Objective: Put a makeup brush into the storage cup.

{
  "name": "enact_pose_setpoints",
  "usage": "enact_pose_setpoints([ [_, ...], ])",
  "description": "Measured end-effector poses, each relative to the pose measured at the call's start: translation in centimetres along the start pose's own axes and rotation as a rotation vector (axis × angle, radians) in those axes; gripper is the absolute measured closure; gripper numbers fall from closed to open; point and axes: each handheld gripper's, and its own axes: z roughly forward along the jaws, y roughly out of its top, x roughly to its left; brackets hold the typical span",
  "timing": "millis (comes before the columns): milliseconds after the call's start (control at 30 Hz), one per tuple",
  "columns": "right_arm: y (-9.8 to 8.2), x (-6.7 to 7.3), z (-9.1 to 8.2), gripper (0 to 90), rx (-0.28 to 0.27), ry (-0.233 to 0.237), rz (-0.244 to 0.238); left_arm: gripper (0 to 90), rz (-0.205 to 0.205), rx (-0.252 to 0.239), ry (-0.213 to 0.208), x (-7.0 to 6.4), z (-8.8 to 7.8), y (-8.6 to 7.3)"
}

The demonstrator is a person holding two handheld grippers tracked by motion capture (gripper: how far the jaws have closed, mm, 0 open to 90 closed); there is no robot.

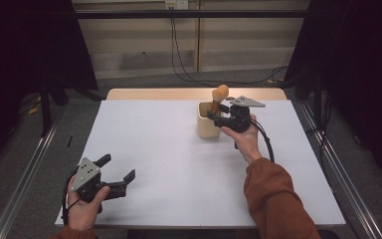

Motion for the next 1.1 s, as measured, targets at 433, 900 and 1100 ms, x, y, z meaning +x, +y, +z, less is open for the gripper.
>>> enact_pose_setpoints([
  [433,-0.5,-1.4,-1.6,0.0,-0.006,-0.045,0.017,2.8,-0.004,0.000,0.014,0.1,-0.2,-0.1],
  [900,-1.3,-0.5,-3.5,0.8,-0.042,-0.084,-0.037,2.8,-0.003,-0.011,0.015,0.1,-0.5,-0.1],
  [1100,-1.8,-0.3,-4.4,2.4,-0.033,-0.114,-0.041,2.8,-0.006,-0.013,0.013,0.1,-0.4,-0.1],
])
